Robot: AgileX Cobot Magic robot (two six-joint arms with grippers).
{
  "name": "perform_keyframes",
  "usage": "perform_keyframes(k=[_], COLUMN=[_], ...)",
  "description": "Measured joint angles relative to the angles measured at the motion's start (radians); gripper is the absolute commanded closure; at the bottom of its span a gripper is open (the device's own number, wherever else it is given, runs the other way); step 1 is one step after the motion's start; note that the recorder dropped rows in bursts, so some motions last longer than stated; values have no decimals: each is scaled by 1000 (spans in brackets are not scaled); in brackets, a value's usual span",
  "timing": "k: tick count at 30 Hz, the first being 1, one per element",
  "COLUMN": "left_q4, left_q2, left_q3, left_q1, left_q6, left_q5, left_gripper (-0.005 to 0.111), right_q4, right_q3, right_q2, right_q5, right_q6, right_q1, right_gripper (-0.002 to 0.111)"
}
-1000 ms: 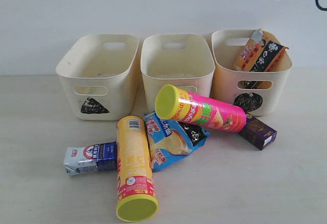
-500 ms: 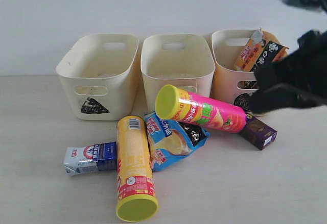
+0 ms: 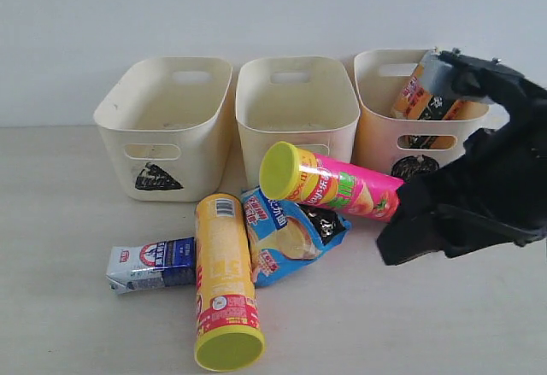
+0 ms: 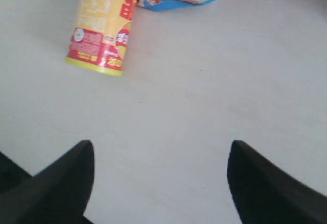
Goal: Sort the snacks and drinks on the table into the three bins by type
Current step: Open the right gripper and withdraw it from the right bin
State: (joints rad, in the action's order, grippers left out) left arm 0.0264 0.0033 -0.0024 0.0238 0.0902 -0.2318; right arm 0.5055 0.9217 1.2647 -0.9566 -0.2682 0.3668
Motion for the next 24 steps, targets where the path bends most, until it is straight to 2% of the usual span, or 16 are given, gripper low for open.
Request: perform_keyframes(k=[1,2,4,8,10,11,12,13,15,16,21,24], left_q4=[0,0,0,0,0,0,0,0,0,0,0,0], left_q2=[0,0,0,0,0,0,0,0,0,0,0,0], left_q3=[0,0,0,0,0,0,0,0,0,0,0,0], left_q1=[0,0,0,0,0,0,0,0,0,0,0,0], left_q6=[0,0,0,0,0,0,0,0,0,0,0,0], left_q5=[0,0,0,0,0,0,0,0,0,0,0,0], left_gripper=[102,102,102,102,102,102,102,102,102,102,102,102], right_q4=[15,20,27,28,14,-3,-39,-82,-221,-340,-629,-778], right_q3=[0,0,0,0,19,26,39,43,46,46,44,10], right_q2=[21,36,86,200,224,228,230,233,234,234,214,140], right_q5=[3,10,47,153,184,199,227,239,248,248,239,261], right_q6=[0,0,9,25,50,72,111,144,219,318,562,665], right_q1=[41,65,131,237,263,270,272,272,272,272,272,272], right_gripper=[24,12,4,7,24,51,70,107,103,103,103,108])
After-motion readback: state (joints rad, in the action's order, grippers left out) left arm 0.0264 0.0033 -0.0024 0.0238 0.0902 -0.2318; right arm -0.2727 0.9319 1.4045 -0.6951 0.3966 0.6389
